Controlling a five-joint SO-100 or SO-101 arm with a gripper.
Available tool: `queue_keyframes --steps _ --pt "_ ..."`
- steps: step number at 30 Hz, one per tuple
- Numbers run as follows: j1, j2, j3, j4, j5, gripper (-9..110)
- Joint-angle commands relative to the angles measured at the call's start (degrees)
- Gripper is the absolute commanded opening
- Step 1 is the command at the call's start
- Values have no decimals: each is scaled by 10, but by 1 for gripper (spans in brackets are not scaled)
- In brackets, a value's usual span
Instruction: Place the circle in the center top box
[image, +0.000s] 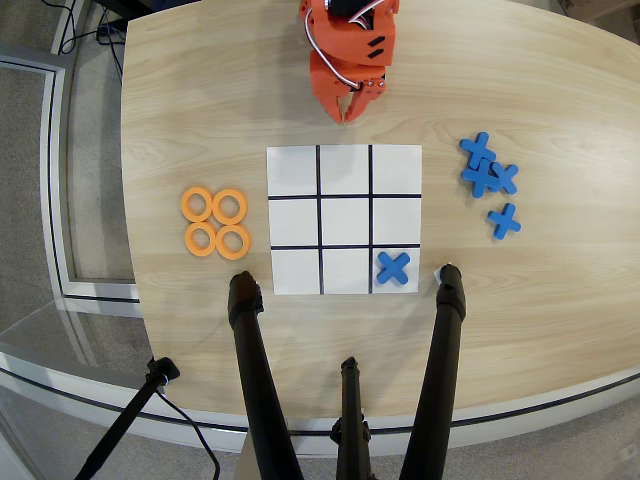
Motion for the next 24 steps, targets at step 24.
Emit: queue_keyframes --steps 24 --pt "-3 -121 -104 8 10 9"
